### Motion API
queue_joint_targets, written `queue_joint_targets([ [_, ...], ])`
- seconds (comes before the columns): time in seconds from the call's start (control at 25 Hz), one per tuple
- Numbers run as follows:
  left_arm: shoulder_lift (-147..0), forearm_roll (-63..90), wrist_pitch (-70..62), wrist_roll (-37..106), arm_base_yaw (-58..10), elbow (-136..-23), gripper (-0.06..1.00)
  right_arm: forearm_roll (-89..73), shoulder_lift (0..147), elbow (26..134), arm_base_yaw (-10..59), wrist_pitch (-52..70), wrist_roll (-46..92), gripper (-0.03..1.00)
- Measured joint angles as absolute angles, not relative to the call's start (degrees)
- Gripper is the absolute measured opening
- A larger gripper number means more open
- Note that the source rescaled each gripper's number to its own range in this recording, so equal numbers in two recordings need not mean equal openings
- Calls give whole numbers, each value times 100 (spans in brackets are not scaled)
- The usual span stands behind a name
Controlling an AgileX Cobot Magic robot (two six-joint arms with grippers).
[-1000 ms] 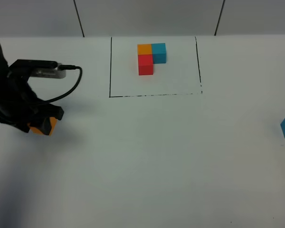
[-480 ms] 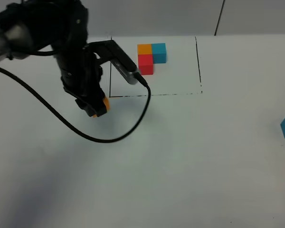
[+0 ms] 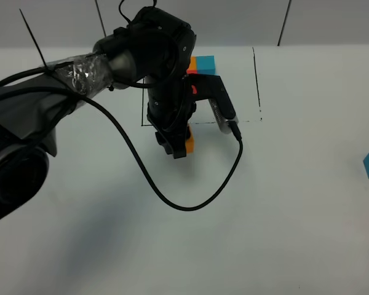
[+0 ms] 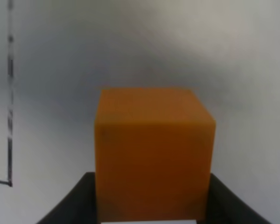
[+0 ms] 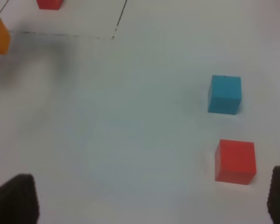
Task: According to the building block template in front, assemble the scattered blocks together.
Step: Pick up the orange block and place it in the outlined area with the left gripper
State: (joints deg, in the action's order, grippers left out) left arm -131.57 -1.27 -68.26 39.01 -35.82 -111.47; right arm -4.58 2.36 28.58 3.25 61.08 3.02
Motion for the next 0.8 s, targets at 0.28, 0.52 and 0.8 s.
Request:
queue_joint_targets([
  [0.28, -13749, -108, -6826, 4103, -3646, -12236, 1, -490, 236, 2858, 325, 6108, 302, 100],
  [0.52, -13998, -107, -6830, 4256, -3646, -12547, 1, -496, 236, 2858, 325, 6108, 302, 100],
  [0.8, -14159, -119, -6830, 4445, -3646, -12551, 1, -501, 236, 2858, 325, 6108, 302, 100],
])
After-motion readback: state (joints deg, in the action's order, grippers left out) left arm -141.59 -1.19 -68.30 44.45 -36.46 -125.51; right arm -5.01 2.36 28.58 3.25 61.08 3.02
